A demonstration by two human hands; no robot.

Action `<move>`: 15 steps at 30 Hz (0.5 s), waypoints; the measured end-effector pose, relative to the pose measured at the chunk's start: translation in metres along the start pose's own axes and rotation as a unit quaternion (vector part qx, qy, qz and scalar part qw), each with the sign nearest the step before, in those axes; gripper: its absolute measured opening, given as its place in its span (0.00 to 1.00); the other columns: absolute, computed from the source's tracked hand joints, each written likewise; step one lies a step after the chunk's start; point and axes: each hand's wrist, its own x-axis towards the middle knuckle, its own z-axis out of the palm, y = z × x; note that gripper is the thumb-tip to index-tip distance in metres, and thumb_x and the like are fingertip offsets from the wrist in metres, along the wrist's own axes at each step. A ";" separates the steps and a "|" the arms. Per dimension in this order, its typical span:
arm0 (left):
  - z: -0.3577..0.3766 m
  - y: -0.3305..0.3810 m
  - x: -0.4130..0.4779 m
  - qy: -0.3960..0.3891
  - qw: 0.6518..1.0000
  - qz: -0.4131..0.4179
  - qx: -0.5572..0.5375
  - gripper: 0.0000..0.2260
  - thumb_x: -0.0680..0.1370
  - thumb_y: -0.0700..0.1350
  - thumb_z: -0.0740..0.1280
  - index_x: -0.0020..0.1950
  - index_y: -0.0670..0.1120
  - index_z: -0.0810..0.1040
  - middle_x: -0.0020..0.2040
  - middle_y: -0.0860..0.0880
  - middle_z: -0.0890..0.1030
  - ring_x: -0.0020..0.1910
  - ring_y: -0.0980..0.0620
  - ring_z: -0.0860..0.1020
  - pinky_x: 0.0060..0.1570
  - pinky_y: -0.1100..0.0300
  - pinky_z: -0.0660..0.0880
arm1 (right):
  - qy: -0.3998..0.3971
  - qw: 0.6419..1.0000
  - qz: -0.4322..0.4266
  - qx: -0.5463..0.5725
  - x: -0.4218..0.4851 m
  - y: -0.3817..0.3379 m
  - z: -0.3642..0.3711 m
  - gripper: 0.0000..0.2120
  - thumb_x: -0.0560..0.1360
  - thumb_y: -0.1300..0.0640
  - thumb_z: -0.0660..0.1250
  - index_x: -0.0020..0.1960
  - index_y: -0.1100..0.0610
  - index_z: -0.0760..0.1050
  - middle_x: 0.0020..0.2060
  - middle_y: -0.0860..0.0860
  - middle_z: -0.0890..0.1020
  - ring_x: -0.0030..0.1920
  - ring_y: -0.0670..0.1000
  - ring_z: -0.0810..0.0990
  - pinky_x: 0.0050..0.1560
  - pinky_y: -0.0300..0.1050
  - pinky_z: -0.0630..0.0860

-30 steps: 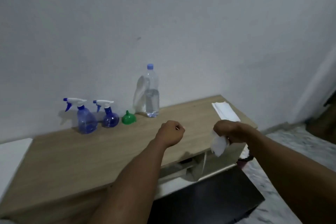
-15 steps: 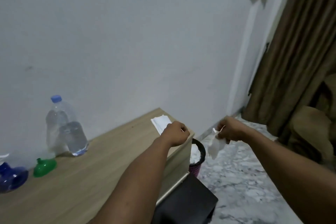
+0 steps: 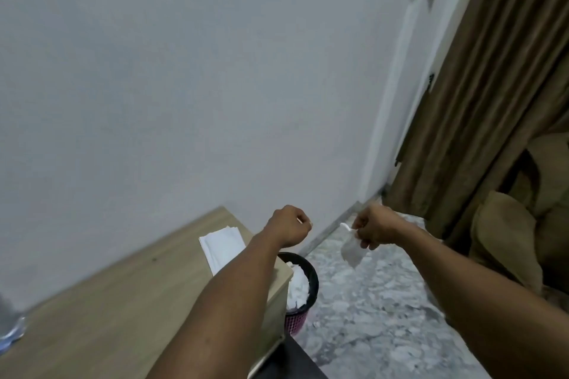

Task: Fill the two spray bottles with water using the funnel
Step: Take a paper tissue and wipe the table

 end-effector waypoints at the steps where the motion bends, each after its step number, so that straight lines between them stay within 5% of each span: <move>1: 0.002 0.001 0.012 0.001 1.000 0.000 -0.002 0.08 0.78 0.51 0.67 0.51 0.50 0.83 0.51 0.50 0.83 0.52 0.49 0.81 0.57 0.53 0.77 | -0.004 1.000 0.002 0.005 0.011 0.002 -0.004 0.06 0.76 0.69 0.68 0.50 0.63 0.81 0.35 0.60 0.85 0.31 0.51 0.85 0.33 0.41 0.81; 10: 0.017 -0.015 0.082 0.003 0.998 -0.050 -0.026 0.05 0.78 0.51 0.67 0.47 0.53 0.82 0.48 0.49 0.84 0.48 0.48 0.82 0.55 0.52 0.79 | -0.054 0.997 -0.028 -0.037 0.122 0.017 0.002 0.05 0.72 0.66 0.72 0.42 0.57 0.80 0.34 0.54 0.83 0.33 0.50 0.81 0.26 0.35 0.73; 15: 0.033 -0.038 0.115 0.032 0.991 -0.122 -0.052 0.06 0.78 0.49 0.67 0.49 0.50 0.83 0.47 0.48 0.84 0.44 0.48 0.83 0.48 0.54 0.81 | -0.118 0.990 -0.061 -0.048 0.194 0.028 0.034 0.07 0.72 0.67 0.70 0.39 0.57 0.80 0.38 0.59 0.85 0.33 0.52 0.81 0.30 0.41 0.78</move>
